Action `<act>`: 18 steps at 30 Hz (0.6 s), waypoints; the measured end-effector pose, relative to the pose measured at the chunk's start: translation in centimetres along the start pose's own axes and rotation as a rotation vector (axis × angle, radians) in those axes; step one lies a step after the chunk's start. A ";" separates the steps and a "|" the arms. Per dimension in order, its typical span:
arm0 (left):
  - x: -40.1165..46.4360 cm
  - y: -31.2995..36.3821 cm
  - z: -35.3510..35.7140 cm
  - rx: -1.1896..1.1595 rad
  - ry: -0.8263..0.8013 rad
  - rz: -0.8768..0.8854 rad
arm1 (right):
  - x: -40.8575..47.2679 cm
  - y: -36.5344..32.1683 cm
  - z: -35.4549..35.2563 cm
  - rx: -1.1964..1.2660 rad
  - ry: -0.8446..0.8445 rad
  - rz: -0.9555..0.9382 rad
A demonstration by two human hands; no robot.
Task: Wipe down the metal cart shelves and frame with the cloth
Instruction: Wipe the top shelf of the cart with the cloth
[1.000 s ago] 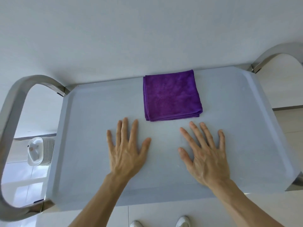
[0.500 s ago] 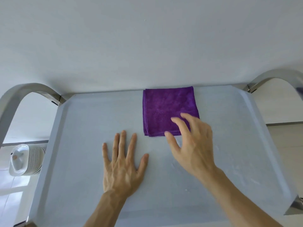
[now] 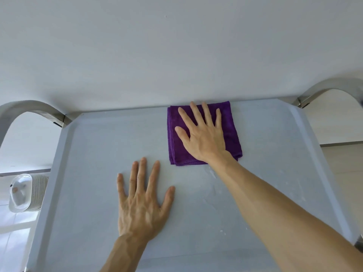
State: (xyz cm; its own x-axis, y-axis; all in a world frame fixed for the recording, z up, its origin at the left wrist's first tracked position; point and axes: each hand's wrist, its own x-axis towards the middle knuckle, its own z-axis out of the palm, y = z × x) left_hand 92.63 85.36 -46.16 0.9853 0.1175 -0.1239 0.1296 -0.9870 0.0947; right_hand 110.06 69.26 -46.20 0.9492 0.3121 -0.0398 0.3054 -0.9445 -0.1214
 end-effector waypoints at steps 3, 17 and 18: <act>0.0 -0.1 0.0 -0.013 0.004 0.000 | -2.5 2.1 -0.1 -0.021 0.026 -0.021; 0.0 0.0 0.0 -0.033 0.034 0.002 | 0.0 2.6 -0.5 0.023 -0.005 0.313; 0.0 0.0 0.0 -0.031 0.031 -0.001 | -0.6 1.6 -0.4 0.017 0.001 0.261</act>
State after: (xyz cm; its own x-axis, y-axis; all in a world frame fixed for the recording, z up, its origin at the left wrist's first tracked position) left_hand 92.63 85.36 -46.19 0.9881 0.1219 -0.0935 0.1331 -0.9831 0.1253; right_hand 110.05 67.55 -45.98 0.9958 0.0576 -0.0711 0.0485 -0.9911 -0.1237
